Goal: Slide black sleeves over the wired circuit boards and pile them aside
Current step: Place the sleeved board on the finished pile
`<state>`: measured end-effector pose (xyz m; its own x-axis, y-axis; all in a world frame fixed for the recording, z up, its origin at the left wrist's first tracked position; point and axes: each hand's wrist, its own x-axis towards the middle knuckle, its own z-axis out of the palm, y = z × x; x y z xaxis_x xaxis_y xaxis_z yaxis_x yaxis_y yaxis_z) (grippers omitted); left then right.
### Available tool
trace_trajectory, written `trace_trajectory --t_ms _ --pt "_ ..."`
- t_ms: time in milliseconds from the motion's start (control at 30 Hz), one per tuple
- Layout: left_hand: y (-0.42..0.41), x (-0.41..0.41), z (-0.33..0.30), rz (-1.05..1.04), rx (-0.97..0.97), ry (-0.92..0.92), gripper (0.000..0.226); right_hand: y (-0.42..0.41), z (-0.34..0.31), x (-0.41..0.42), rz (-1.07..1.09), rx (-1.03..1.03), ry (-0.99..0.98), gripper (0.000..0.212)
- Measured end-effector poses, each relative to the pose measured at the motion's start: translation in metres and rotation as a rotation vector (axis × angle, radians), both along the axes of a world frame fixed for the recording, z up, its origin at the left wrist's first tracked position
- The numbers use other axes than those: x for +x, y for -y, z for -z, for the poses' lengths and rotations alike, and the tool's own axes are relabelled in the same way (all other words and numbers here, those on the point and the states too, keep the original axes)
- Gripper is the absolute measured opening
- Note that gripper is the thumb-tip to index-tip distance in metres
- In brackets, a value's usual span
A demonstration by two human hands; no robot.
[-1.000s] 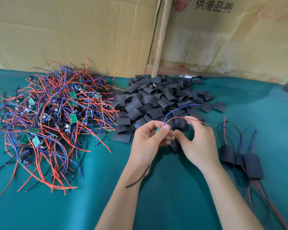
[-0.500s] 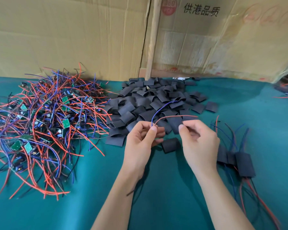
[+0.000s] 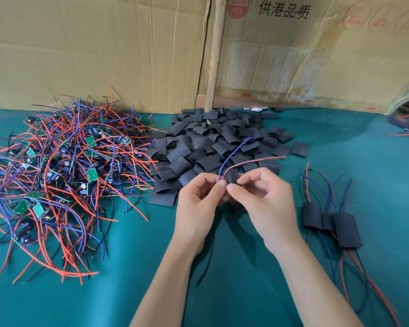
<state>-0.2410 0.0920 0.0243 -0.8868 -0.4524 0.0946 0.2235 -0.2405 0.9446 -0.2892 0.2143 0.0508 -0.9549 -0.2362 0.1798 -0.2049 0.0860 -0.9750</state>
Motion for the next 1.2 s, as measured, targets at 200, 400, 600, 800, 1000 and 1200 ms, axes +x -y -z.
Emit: trace_trajectory --t_ms 200,400,600,800,1000,1200 --pt "-0.001 -0.001 0.001 -0.036 -0.054 0.028 0.017 -0.02 -0.011 -0.016 0.122 -0.379 0.12 0.038" --pt "-0.002 -0.002 0.002 -0.037 -0.103 0.045 0.02 -0.036 -0.016 -0.028 0.203 -0.722 0.26 0.017" --pt "-0.004 -0.001 0.001 0.021 -0.143 0.042 0.016 -0.029 -0.016 -0.028 0.177 -0.915 0.431 0.014" --pt "-0.004 -0.001 0.002 0.078 -0.203 0.056 0.022 -0.029 -0.019 -0.03 0.192 -1.05 0.531 0.012" --pt "-0.004 0.0 0.003 0.111 -0.245 0.063 0.02 -0.034 -0.021 -0.029 0.192 -1.134 0.645 0.019" --pt "-0.006 -0.002 0.001 0.118 -0.245 0.066 0.021 -0.04 -0.024 -0.033 0.169 -1.125 0.688 0.015"
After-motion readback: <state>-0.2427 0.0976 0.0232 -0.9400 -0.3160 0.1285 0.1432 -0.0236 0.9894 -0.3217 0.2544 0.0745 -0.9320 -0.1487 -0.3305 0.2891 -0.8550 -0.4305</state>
